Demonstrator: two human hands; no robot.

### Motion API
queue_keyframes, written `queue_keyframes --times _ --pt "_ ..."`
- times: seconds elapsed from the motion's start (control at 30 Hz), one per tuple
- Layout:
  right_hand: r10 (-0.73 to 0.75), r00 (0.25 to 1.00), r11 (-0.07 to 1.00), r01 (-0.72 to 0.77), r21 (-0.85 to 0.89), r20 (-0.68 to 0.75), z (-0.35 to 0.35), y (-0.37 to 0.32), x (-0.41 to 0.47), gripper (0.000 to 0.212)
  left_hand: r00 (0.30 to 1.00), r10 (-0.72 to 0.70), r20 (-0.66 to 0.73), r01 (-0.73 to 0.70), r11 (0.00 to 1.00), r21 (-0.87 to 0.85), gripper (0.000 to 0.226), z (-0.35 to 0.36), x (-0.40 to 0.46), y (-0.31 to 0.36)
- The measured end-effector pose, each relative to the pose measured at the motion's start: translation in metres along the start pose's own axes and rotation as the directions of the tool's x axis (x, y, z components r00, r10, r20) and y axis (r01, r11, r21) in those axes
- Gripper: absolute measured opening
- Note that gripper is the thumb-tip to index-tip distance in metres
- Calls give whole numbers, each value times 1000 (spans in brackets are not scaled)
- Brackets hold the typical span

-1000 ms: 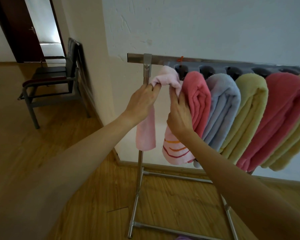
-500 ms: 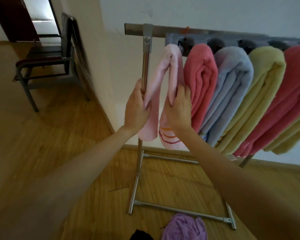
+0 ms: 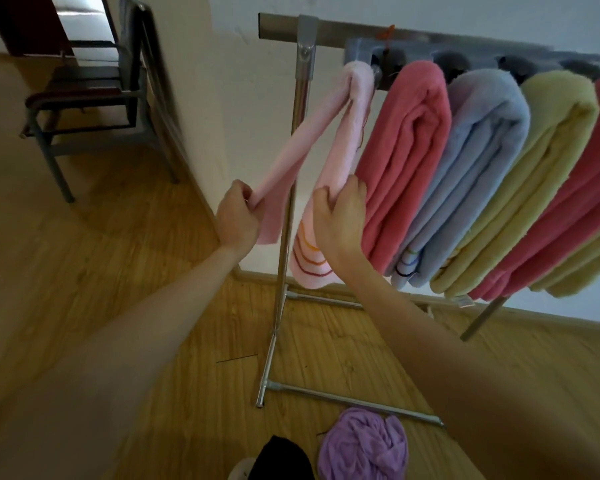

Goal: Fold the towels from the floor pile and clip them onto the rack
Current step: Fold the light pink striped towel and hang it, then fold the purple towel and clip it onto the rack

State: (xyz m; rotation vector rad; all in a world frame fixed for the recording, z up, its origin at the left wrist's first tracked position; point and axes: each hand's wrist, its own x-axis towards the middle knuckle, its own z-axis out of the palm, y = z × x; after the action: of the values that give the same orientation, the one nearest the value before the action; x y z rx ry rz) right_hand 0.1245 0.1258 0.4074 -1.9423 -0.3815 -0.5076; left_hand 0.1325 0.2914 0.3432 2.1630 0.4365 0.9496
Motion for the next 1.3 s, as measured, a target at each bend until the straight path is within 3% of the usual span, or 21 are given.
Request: queue_keyframes --times 0.07,0.17,0.3,0.5,0.67,0.83,0.93,1.1,1.3 --pt "55 998 995 -56 85 18 5 1 -4 12 1000 -7 -27 8 1000 8 20 -12 1 -4" --pt "32 999 996 -33 77 19 9 6 -8 17 998 2 -60 1 999 44 19 -22 3 -5" --pt "45 999 998 -46 -40 -22 11 16 -15 26 999 16 -43 -12 996 83 15 -23 -3 -2" --pt "36 999 969 -25 -247 39 1 46 -20 29 998 51 47 -55 995 82 15 2 -32 3" --pt "-124 968 959 173 -226 217 -22 83 -30 32 981 43 192 -54 997 57 12 37 -72 8" --pt "-182 866 875 359 -325 466 -62 157 -66 35 948 24 318 -52 995 82 14 63 -138 -12" --pt "-25 811 835 338 -434 584 -93 218 -96 43 894 -66 443 -10 986 166 29 79 -188 -31" --pt "299 710 799 181 -574 638 -133 308 -152 62 746 -186 640 -32 949 314 58 124 -253 -48" --pt "590 557 728 -55 -683 584 -151 405 -233 62 555 -271 787 -78 925 373 58 186 -341 -75"
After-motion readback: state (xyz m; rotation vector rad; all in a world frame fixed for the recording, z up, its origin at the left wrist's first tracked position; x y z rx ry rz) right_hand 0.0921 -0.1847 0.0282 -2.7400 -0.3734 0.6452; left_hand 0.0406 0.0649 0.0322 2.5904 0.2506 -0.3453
